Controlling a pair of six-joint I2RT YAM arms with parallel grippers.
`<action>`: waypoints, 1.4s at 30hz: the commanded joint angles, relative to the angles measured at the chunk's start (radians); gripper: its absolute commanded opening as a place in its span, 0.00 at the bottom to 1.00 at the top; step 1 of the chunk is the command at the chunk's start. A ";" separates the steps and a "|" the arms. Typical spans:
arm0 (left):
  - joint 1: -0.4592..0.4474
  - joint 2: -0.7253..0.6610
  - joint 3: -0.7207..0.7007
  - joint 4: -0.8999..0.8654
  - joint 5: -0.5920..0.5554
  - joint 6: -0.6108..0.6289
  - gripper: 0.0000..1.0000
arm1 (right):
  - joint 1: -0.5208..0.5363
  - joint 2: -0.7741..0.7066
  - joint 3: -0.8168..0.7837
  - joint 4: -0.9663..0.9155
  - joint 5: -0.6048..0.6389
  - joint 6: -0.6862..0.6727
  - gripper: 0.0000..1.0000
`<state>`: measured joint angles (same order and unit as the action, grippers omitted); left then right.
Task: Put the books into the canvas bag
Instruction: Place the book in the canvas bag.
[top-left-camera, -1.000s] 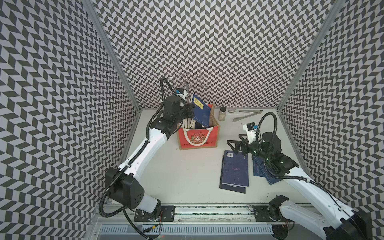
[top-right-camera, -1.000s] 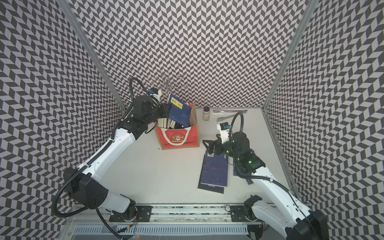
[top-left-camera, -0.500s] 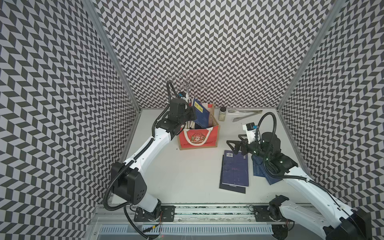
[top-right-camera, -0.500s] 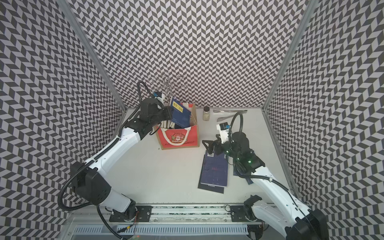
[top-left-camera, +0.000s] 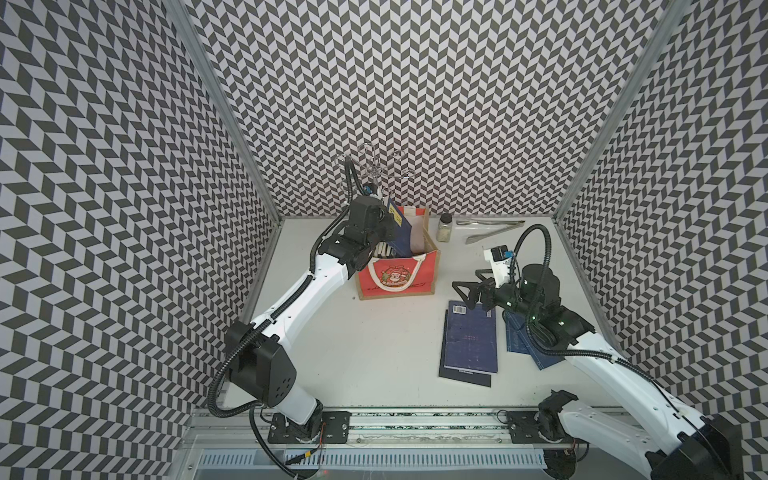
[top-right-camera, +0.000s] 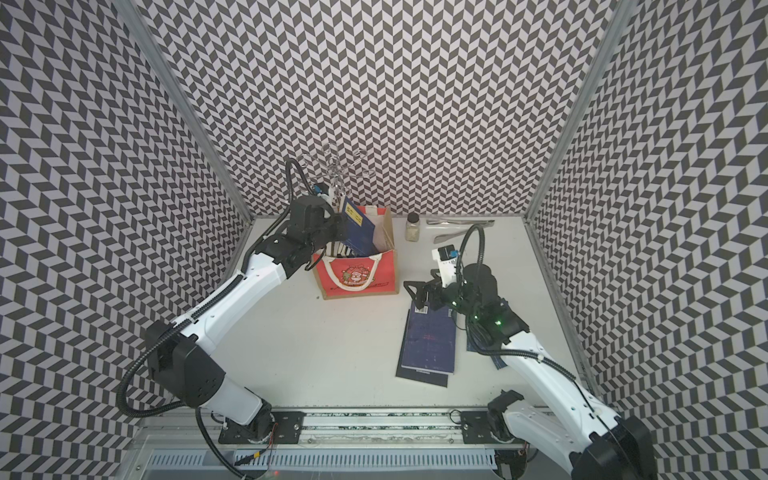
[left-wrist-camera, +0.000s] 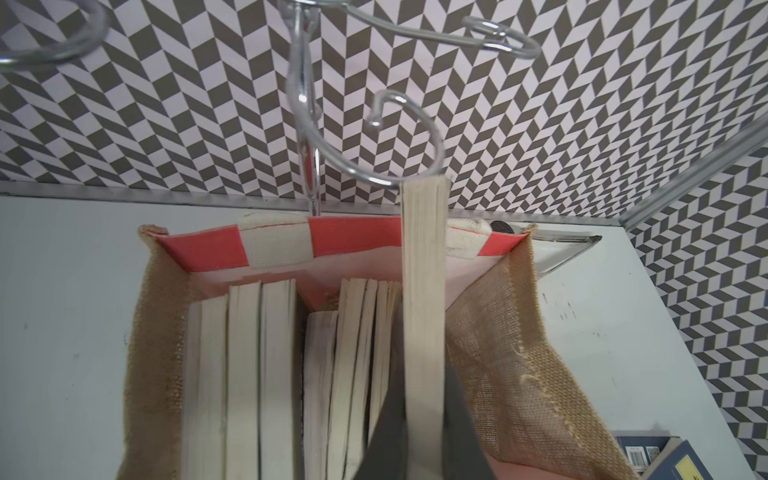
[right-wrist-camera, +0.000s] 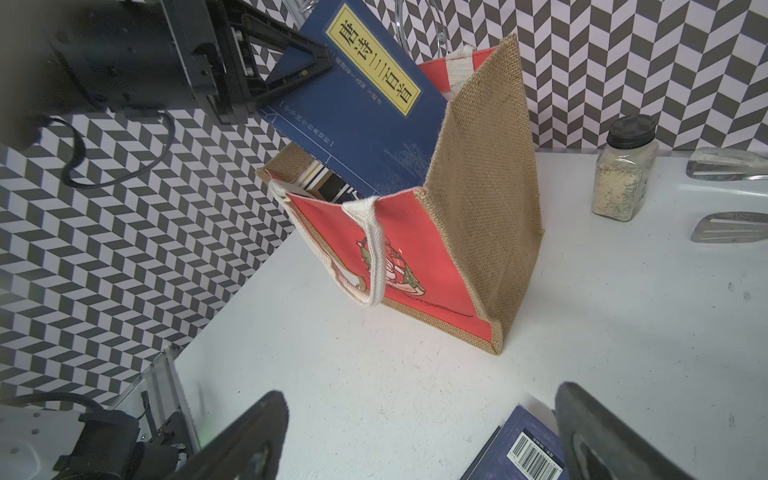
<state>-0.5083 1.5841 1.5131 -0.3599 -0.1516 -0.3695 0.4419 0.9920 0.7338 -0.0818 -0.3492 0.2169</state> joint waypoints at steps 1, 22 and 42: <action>-0.055 0.052 0.069 0.056 0.010 0.034 0.00 | -0.007 -0.001 -0.004 0.044 -0.007 -0.011 0.99; -0.044 0.237 0.140 -0.073 -0.293 -0.039 0.00 | -0.009 0.005 -0.009 0.048 -0.015 -0.010 0.99; -0.005 0.247 0.131 -0.061 -0.140 -0.050 0.55 | -0.096 0.035 -0.077 -0.011 0.122 0.121 0.99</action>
<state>-0.5220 1.8420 1.6161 -0.4244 -0.3050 -0.4034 0.3855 1.0229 0.6918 -0.0929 -0.2787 0.2783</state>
